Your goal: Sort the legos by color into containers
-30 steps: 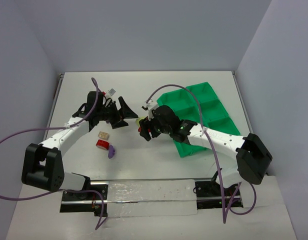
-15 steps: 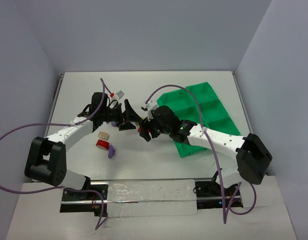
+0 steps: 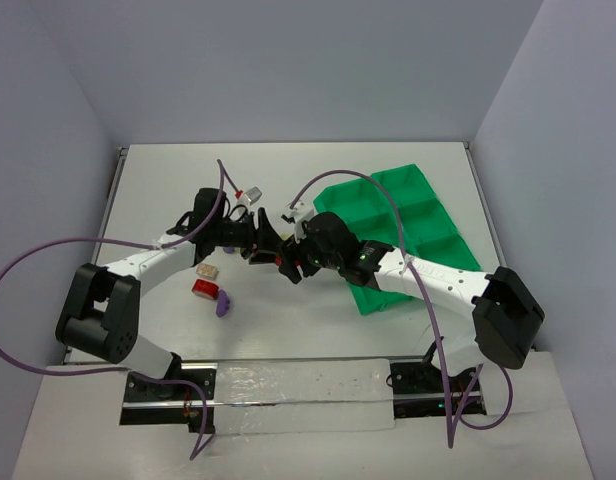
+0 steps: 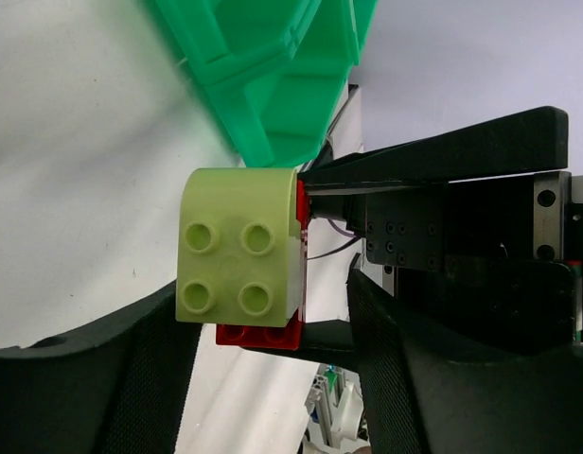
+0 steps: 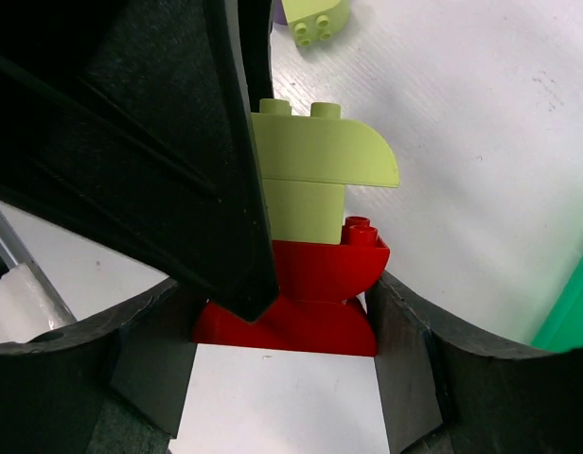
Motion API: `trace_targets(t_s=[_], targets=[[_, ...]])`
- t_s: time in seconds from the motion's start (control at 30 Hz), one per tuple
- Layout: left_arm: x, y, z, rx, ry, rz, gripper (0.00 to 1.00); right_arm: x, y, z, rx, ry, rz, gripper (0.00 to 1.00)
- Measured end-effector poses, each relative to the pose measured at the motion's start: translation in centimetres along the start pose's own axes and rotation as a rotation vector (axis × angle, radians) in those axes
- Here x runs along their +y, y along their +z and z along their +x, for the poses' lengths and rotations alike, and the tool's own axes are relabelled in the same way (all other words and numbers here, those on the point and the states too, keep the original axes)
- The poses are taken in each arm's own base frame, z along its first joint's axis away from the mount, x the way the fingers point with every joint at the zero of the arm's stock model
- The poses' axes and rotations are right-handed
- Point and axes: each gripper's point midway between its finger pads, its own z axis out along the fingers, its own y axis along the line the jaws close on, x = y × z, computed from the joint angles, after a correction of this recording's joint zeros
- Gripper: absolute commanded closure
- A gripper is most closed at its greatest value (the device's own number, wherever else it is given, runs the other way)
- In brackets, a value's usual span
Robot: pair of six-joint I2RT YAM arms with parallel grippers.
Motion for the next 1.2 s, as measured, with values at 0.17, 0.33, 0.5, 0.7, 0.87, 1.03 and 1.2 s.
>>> trace_targets(t_s=[0.17, 0.33, 0.5, 0.7, 0.87, 1.03, 1.2], targets=[[0.0, 0.0, -0.2, -0.001, 0.005, 0.0, 1.0, -0.1, 0.0, -0.1, -0.003, 0.0, 0.01, 0.57], [0.1, 0.0, -0.4, 0.0, 0.006, -0.007, 1.0, -0.3, 0.0, -0.2, -0.008, 0.005, 0.019, 0.57], [0.3, -1.9, -1.5, -0.052, -0.057, 0.013, 1.0, 0.0, 0.4, -1.5, -0.076, 0.011, 0.014, 0.59], [1.3, -6.8, -5.5, -0.284, -0.081, -0.039, 1.0, -0.9, 0.3, 1.8, -0.004, 0.027, 0.05, 0.6], [1.1, -7.2, -5.9, -0.321, -0.076, -0.055, 1.0, -1.5, 0.3, 2.4, 0.013, 0.044, 0.081, 0.59], [2.2, -7.7, -6.0, -0.363, -0.101, -0.133, 1.0, -4.4, -0.3, 2.8, 0.028, 0.095, 0.207, 0.59], [2.1, -8.4, -5.9, -0.398, -0.082, -0.172, 1.0, -10.6, -3.7, 0.6, -0.059, 0.243, 0.378, 0.58]])
